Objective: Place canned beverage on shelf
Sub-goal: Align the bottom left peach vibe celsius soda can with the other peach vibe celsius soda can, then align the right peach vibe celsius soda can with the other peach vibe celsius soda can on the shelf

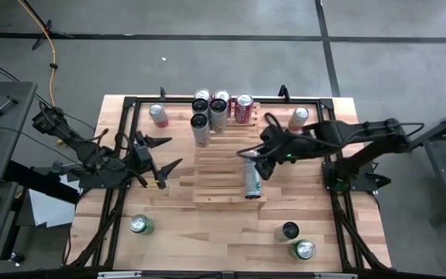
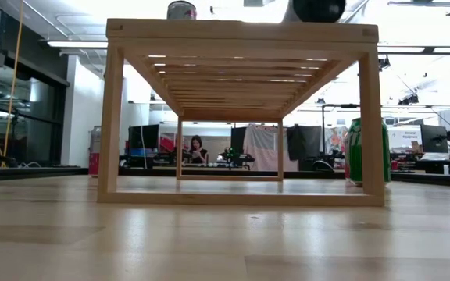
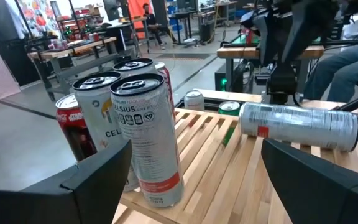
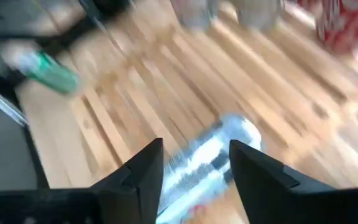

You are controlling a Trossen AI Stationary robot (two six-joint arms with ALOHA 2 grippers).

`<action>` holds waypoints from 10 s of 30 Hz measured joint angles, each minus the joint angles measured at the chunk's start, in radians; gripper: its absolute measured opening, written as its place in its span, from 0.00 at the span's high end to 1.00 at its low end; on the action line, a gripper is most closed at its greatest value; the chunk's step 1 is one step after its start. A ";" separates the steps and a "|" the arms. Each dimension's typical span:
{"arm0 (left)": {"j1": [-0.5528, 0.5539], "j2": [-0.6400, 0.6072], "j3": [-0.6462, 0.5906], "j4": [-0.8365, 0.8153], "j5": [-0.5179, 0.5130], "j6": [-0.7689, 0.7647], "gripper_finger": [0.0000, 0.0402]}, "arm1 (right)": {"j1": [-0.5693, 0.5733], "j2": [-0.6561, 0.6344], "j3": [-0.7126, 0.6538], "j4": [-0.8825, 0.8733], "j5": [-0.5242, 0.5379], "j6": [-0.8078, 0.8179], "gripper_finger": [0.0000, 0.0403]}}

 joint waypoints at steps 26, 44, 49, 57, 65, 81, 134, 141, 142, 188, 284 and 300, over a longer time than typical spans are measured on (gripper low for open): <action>-0.003 0.007 0.000 -0.020 0.081 -0.026 0.13 | -0.002 0.209 0.216 -0.520 0.100 0.240 0.49; 0.007 0.007 0.000 0.024 0.082 -0.004 0.13 | -0.012 -0.290 -0.622 -0.295 0.099 0.519 0.49; 0.018 0.007 0.000 0.025 0.082 -0.003 0.13 | -0.049 -0.301 -0.760 -0.140 0.090 0.402 0.49; 0.020 0.007 0.000 0.016 0.084 -0.017 0.13 | -0.094 -0.299 -0.853 0.035 0.078 0.294 0.49; 0.020 0.007 0.000 0.015 0.084 -0.017 0.13 | -0.141 -0.299 -0.854 0.096 0.027 0.125 0.49; 0.020 0.007 0.000 0.010 0.084 -0.018 0.13 | -0.166 -0.299 -0.854 0.118 0.048 -0.021 0.47; 0.020 0.008 0.000 -0.004 0.084 -0.017 0.13 | -0.167 -0.063 -0.942 0.186 0.116 -0.012 0.16; 0.020 0.008 0.000 -0.004 0.084 -0.017 0.13 | -0.180 -0.052 -0.942 0.174 0.113 0.011 0.31; 0.020 0.008 0.000 -0.005 0.084 -0.017 0.13 | -0.179 -0.052 -0.941 0.168 0.113 0.016 0.34; 0.020 0.008 0.000 -0.024 0.116 -0.018 0.13 | 0.182 -0.060 -0.164 -0.501 0.226 0.189 0.48; 0.169 0.084 -0.381 1.328 0.822 0.361 0.42 | 0.176 0.106 -0.471 1.014 0.454 -0.698 0.06; 0.176 0.228 -0.380 1.578 0.881 0.357 0.42 | 0.057 0.294 -0.526 2.061 -0.004 -0.883 0.06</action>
